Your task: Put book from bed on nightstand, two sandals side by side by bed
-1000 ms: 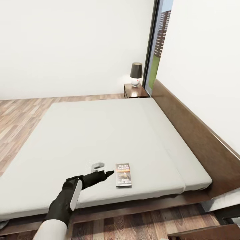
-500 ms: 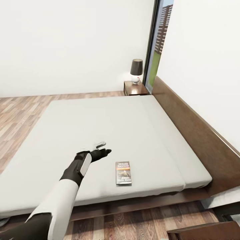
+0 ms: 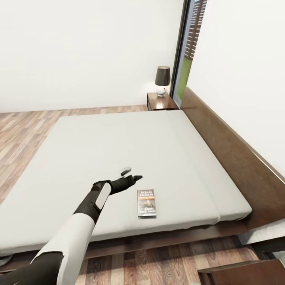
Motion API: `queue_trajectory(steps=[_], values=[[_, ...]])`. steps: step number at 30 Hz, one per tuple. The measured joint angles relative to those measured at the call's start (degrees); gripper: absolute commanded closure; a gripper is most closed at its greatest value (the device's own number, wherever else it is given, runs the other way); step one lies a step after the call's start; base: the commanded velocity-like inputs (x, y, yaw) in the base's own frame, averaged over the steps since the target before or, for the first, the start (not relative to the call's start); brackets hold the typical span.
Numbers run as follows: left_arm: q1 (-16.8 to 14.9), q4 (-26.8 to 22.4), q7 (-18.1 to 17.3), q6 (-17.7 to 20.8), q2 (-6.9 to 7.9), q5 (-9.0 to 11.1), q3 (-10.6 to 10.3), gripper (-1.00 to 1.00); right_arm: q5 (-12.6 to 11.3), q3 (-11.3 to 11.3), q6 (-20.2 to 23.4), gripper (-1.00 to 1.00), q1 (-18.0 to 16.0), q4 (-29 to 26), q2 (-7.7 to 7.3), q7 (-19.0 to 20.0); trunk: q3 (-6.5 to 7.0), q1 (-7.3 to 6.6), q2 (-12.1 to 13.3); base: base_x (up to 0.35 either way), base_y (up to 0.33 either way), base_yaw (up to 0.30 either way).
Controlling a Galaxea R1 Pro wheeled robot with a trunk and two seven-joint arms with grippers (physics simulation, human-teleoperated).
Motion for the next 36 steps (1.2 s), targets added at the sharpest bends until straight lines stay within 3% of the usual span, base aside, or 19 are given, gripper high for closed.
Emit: queue_trajectory(steps=[2, 6, 11, 15, 17, 18, 22, 36], values=[[0.0, 0.0, -5.2, 0.3, 0.0, 0.0, -1.5, -1.0, 0.0, 0.0, 0.0, -1.0, 0.0, 0.0, 0.0, 0.0, -0.18, 0.0, 0.0, 0.0, 0.0, 0.0], [0.0, 0.1, -10.4, 0.6, -0.04, -0.3, -4.2, -1.0, 0.0, -0.1, 0.0, -1.0, 0.0, 0.0, -0.04, 0.0, -0.54, 0.0, 0.0, 0.0, 0.0, 0.0], [0.0, 0.1, -11.5, 0.8, 0.62, -0.4, -5.2, -1.0, 0.0, -0.1, 0.0, -1.0, 0.0, 0.0, -0.06, 0.0, -0.99, 0.0, 0.0, 0.0, 0.0, 0.0], [0.0, 0.1, -9.4, 1.0, 0.74, -0.4, -5.3, -1.0, 0.0, -0.2, 0.0, -1.0, 0.0, 0.0, -0.1, 0.0, -1.35, 0.0, 0.0, 0.0, 0.0, 0.0], [0.0, 0.2, -6.7, 1.0, 0.73, -0.4, -5.4, -1.0, 0.0, -0.2, 0.0, -1.0, 0.0, 0.0, -0.14, 0.0, -1.54, 0.0, 0.0, 0.0, 0.0, 0.0], [0.0, 0.2, -1.7, 1.1, 0.65, -0.4, -5.5, -1.0, 0.0, -0.3, 0.0, -1.0, 0.0, 0.0, -0.16, 0.0, -1.63, 0.0, 0.0, 0.0, 0.0, 0.0], [0.0, 0.2, 4.3, 1.2, 0.59, -0.1, -5.6, -1.0, 0.0, -0.4, 0.0, -1.0, 0.0, -0.1, -0.17, 0.0, -1.99, 0.0, 0.0, 0.0, 0.0, 0.0], [0.0, 0.0, 5.6, 1.1, 0.52, 0.2, -5.6, -1.0, 0.0, -0.4, 0.0, -1.0, 0.0, -0.3, -0.45, 0.3, -3.25, 0.0, 0.0, 0.0, 0.0, 0.0]])
